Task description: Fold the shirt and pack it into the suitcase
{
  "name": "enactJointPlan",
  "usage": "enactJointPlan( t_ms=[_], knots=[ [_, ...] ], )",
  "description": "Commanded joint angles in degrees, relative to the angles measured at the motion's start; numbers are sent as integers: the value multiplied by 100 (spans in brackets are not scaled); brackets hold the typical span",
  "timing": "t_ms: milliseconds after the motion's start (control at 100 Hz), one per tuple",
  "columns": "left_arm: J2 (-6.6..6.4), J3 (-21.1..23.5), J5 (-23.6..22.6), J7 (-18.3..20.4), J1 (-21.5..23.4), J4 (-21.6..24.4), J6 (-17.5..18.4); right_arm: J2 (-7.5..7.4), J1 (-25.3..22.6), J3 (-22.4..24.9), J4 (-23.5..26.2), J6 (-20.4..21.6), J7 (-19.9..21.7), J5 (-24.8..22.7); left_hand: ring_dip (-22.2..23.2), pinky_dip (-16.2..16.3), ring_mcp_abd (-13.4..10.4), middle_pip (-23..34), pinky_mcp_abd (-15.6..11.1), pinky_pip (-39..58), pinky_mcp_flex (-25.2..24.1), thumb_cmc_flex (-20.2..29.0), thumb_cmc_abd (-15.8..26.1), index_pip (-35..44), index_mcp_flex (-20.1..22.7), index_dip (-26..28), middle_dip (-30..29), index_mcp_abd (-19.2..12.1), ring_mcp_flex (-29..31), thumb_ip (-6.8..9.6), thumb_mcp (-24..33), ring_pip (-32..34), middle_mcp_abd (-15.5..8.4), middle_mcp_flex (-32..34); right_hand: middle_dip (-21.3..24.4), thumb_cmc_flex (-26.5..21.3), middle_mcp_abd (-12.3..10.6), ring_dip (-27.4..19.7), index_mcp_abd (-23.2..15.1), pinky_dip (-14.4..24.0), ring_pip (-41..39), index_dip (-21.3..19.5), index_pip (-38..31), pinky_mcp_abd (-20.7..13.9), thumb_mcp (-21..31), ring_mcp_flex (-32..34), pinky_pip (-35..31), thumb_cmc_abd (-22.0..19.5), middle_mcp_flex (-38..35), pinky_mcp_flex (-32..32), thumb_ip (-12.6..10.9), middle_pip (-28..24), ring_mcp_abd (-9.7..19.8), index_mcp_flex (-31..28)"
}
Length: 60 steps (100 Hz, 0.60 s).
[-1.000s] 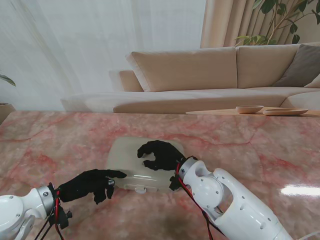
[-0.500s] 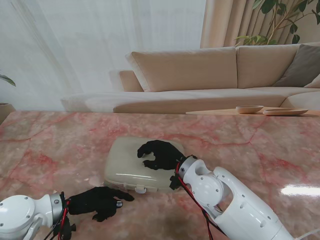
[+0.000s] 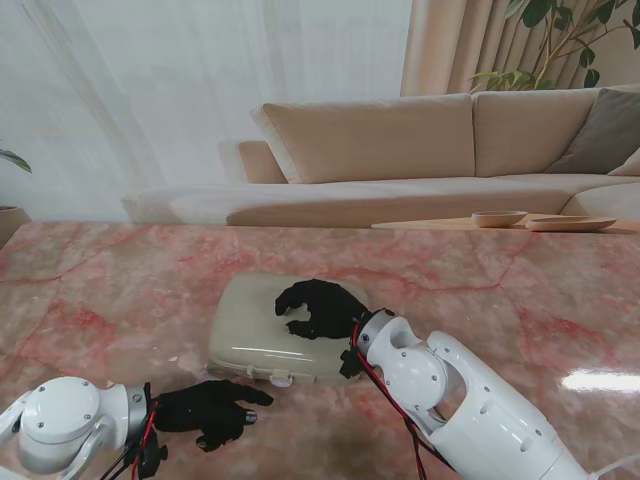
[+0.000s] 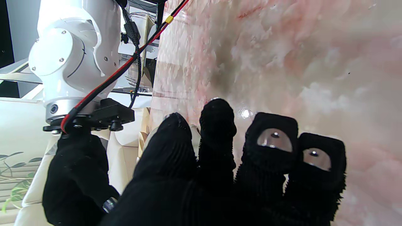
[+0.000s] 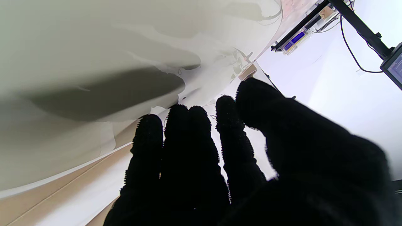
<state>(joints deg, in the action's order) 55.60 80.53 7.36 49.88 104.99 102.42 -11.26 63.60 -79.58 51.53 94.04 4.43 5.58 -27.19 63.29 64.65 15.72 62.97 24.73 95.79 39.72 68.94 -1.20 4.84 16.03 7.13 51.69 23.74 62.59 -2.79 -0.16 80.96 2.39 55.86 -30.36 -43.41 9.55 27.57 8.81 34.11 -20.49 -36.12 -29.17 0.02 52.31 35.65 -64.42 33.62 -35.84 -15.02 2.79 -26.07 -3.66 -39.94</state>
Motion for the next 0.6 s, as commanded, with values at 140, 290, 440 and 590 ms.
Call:
enactJointPlan(
  t_ms=[140,290,440,590],
  knots=[
    [44,-198,97,-35,-130,-294,-175,-86,-162,-82,-397,-143,255,8,101,150,-215,223,-109,786,155,390,372,-28,-349,-103,79,-164,153,83,-123,484,-148,-21,-84,-47,507,109,-55,-216,-301,-6,-124,1353,17,216,315,123,-96,-196,-117,-59,-879,-10],
    [74,-293,149,-123,-198,-423,-220,-92,-161,-81,-385,-170,283,15,137,193,-227,198,-102,774,155,495,424,-28,-404,-122,84,-394,117,83,-79,480,-137,-77,-83,-49,511,110,-55,-219,-305,-1,-143,1356,26,224,319,135,-99,-196,-113,-62,-873,-17],
    [117,-357,200,-278,-217,-500,-299,-93,-146,-90,-415,-169,302,36,162,244,-274,207,-122,824,207,503,437,-62,-465,-156,79,-458,159,73,54,523,-134,-75,-83,-52,511,111,-51,-221,-308,10,-160,1357,27,226,320,139,-103,-196,-106,-66,-880,-16],
    [160,-395,252,-431,-219,-544,-376,-96,-137,-96,-426,-176,328,54,156,251,-290,211,-131,844,237,503,436,-75,-455,-178,61,-625,180,63,98,538,-115,-71,-79,-48,509,111,-55,-220,-307,20,-181,1355,25,219,319,146,-95,-197,-102,-59,-882,-23]
  ],
)
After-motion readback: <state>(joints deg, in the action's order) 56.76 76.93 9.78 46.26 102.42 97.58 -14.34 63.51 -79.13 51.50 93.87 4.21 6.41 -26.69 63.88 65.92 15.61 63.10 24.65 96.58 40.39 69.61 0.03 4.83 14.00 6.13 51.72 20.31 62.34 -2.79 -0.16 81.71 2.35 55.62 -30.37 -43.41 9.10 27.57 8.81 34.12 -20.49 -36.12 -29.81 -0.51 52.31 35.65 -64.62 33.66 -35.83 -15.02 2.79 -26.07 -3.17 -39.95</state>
